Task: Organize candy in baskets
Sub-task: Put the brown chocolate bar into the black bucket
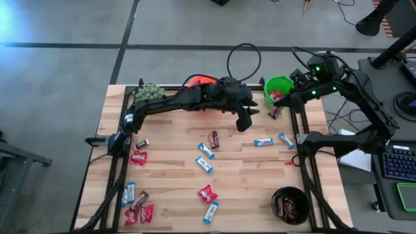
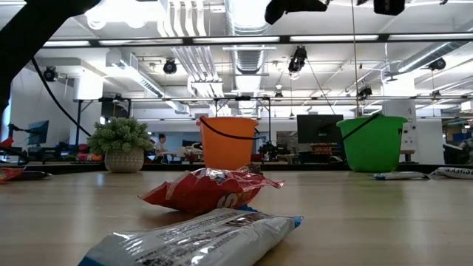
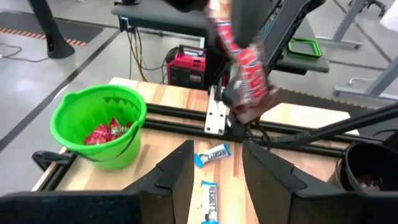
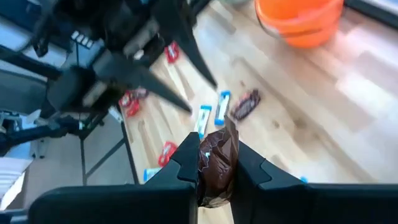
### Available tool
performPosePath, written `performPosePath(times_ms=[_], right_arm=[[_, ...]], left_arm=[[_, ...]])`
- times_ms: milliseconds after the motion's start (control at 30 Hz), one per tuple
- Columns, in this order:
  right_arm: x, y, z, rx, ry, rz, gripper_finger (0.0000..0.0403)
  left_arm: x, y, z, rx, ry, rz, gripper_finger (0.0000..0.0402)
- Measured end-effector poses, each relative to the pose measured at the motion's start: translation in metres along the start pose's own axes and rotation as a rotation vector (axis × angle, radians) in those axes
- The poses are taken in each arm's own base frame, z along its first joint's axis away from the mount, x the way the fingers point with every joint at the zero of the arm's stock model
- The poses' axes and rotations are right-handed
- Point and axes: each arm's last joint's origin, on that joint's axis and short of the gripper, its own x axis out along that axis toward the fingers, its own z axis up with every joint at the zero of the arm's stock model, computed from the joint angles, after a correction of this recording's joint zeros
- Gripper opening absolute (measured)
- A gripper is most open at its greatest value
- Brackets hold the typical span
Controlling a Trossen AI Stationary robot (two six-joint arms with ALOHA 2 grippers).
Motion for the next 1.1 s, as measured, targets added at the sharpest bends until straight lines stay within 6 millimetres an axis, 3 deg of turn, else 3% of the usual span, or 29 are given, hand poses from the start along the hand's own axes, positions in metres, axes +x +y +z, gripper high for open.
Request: performPosePath(times_ms=[233, 400, 600, 1100], right_arm=[[-0.012, 0.003, -0.019, 0.053, 0.051, -0.015, 0.0031], [-0.043, 0.016, -0.051, 0.039, -0.003, 0.004, 0.0033], [-0.057, 0.022, -0.067, 0.046, -0.043, 0.019, 0.0030], [-0.062, 0.020, -0.086, 0.040, 0.044, -0.008, 0.0029]], left_arm=[[-0.007, 0.001, 0.001, 0.023, 0.026, 0.021, 0.0119], [-0.019, 0.001, 0.007, 0.045, 0.009, 0.060, 0.0119], [-0.031, 0.001, 0.013, 0.047, -0.003, 0.060, 0.0119], [-0.044, 0.002, 0.014, 0.072, 0.037, 0.100, 0.0120]])
